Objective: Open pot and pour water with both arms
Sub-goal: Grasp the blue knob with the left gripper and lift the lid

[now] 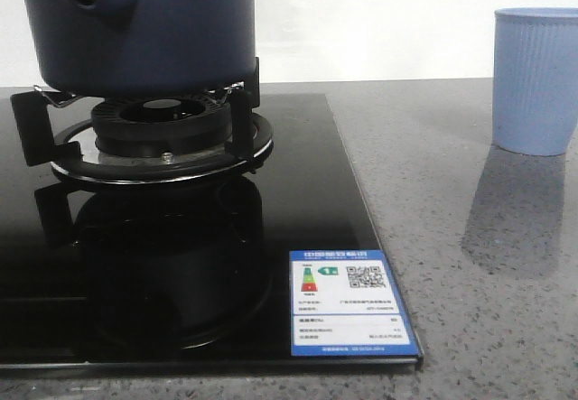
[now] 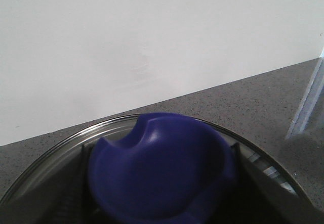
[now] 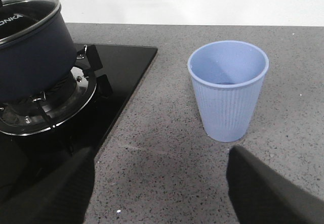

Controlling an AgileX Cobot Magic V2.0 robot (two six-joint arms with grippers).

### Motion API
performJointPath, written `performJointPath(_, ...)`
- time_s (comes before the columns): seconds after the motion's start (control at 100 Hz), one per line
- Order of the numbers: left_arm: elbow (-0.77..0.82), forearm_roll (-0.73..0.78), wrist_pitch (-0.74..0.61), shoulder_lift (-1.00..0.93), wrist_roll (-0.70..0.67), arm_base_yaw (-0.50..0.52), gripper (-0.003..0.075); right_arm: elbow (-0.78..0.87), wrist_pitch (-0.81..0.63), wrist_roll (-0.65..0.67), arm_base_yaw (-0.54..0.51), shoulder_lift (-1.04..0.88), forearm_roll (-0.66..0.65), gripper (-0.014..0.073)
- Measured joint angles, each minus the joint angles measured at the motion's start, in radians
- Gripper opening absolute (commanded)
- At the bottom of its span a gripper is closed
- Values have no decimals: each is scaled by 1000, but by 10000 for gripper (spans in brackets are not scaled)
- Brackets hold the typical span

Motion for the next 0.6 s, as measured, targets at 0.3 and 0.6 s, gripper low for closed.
performJointPath(0.3,0,17,6,-29,0,0,356,0,10,-1,0,0,0,493)
performJointPath(0.6,0,17,3,-156,0,43,356,95,-33,-1,0,0,2,493)
